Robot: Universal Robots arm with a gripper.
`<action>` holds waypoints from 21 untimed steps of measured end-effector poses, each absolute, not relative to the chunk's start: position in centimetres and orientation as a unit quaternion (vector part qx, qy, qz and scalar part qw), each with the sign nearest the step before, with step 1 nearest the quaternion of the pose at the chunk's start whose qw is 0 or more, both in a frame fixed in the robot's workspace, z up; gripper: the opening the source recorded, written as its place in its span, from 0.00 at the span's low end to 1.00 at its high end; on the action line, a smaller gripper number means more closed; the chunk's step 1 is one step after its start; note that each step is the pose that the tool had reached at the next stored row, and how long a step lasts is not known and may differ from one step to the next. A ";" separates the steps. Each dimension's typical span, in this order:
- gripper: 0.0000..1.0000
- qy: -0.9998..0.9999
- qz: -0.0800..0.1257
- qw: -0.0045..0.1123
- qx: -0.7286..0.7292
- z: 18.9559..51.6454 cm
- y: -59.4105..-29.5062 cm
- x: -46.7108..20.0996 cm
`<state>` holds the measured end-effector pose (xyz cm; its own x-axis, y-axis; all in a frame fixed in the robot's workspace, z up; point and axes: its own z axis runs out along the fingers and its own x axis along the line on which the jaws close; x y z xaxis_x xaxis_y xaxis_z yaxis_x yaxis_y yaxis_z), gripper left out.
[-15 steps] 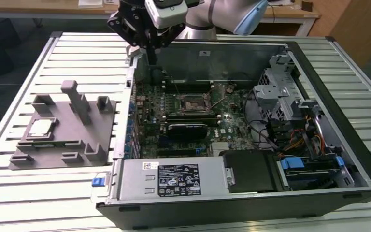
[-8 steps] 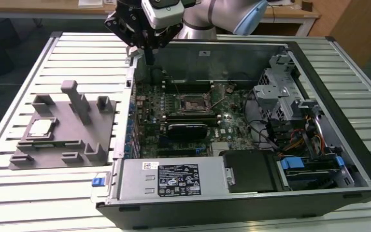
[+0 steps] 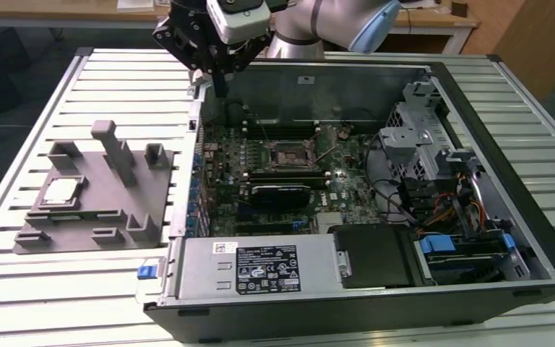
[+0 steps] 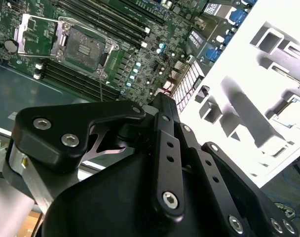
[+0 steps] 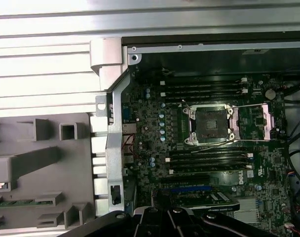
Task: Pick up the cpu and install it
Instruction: 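Reach for the cpu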
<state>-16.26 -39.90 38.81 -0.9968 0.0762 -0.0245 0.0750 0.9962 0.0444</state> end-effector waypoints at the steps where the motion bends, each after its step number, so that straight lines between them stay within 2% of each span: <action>1: 0.11 0.999 0.022 0.013 0.038 38.8 -39.9 -16.3; 21: 0.11 0.999 0.022 0.013 0.038 38.7 -39.9 -17.4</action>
<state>-17.39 -39.89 38.69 -0.9968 0.0762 -0.0245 0.0751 0.9962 0.0444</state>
